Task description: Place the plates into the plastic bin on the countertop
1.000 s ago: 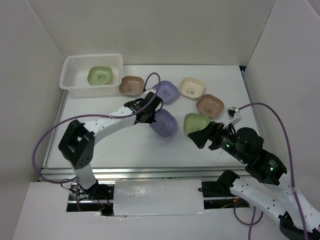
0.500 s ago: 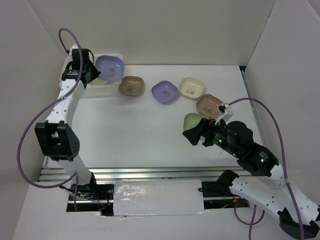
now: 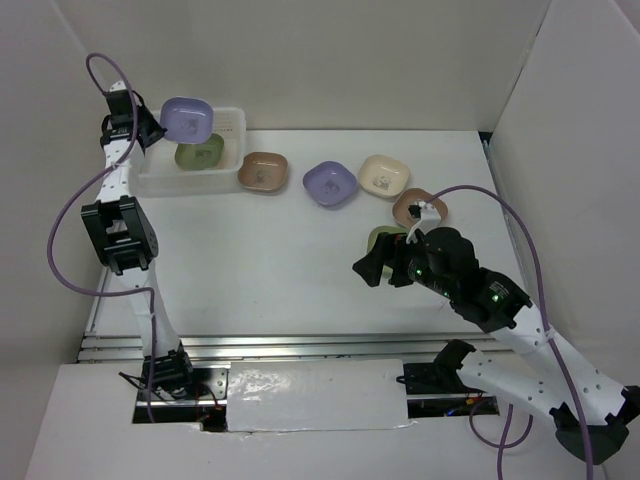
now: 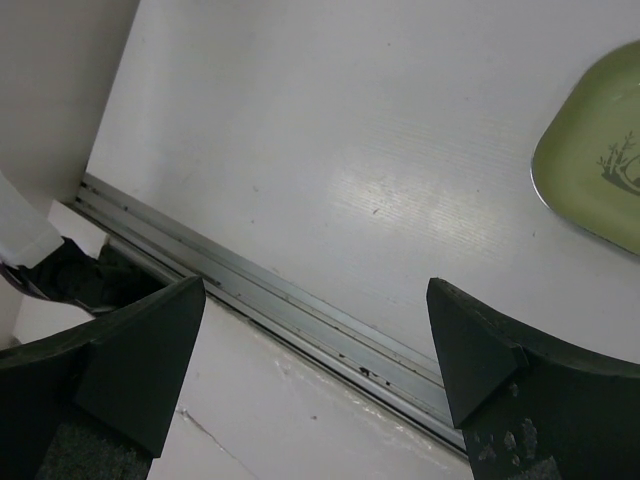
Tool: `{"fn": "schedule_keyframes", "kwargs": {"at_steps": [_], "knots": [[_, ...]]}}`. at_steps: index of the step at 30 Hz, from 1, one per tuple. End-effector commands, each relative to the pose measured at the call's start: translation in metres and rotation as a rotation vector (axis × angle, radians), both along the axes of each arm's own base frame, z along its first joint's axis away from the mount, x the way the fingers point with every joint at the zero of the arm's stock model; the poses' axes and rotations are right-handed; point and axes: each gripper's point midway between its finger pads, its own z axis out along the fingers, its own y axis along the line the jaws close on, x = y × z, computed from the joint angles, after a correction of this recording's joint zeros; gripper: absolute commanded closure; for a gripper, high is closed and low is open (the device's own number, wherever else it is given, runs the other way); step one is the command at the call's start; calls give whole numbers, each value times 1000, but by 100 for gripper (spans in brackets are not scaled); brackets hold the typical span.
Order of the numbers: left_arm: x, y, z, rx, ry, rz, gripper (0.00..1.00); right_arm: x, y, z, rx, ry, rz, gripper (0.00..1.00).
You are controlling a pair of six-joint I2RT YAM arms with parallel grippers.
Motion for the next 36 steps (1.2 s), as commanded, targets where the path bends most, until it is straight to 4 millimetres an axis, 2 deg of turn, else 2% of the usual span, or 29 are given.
{"fn": "schedule_keyframes", "kwargs": {"at_steps": [1,2,3,4,7,8,10,11,12,14,15,16,17,18,19,20,21,22,23,25,26,28,29,30,32,33,34,35,36], "knots": [[25,4,35,39,-140,-62,100,7,7,29,30,-86,28,0],[25,6,23,29,-115,-53,95,8,8,30,29,-85,30,0],[25,9,22,26,-122,-51,81,9,9,30,23,-80,32,0],[23,13,15,14,-106,-19,47,9,10,30,17,-81,34,0],[19,13,25,18,-122,-1,11,10,12,30,10,-76,40,0],[16,9,42,31,-151,-24,10,11,12,30,14,-76,39,0],[13,-1,59,32,-181,-48,8,11,11,32,19,-85,32,0],[8,-5,82,28,-217,-61,8,11,11,32,22,-87,29,0],[3,-8,94,20,-233,-63,7,11,10,33,21,-83,26,0],[-15,-23,132,1,-284,-65,4,12,9,35,24,-85,16,0],[-24,-32,126,-26,-250,-61,1,11,8,36,26,-87,13,0],[-40,-44,153,-23,-279,-67,1,12,5,38,28,-96,-1,0],[-48,-72,157,-28,-268,-100,1,13,2,40,28,-99,-20,0],[-58,-87,140,-33,-214,-97,1,14,-1,41,29,-102,-39,0],[-80,-109,152,-30,-214,-111,1,15,-8,44,33,-119,-72,0],[-90,-140,147,-21,-196,-124,1,16,-12,42,27,-122,-95,0],[-104,-170,111,-46,-113,-147,1,18,-18,42,28,-122,-126,0],[-120,-194,117,-56,-127,-184,1,18,-24,44,32,-128,-155,0],[-138,-236,84,-59,-58,-254,1,20,-32,41,21,-117,-203,0],[-158,-282,72,-90,-45,-335,1,20,-47,44,24,-114,-279,0],[-180,-326,52,-87,-3,-429,1,17,-53,42,31,-95,-307,0],[-199,-364,33,-65,26,-493,1,11,-68,47,61,-101,-367,0],[-218,-400,27,-63,31,-575,1,9,-76,48,71,-105,-400,0],[-225,-417,12,-48,60,-617,1,5,-82,53,94,-122,-413,0],[-242,-456,5,-41,50,-699,1,0,-88,56,106,-133,-424,0],[-245,-468,-13,-23,87,-719,1,-2,-89,58,115,-138,-416,0],[-249,-479,-20,-17,99,-740,1,-4,-89,60,123,-139,-410,0],[-257,-497,-21,-22,95,-775,1,-7,-87,59,123,-133,-392,0],[-257,-506,-42,-10,128,-784,1,-7,-86,59,124,-130,-388,0]]}}
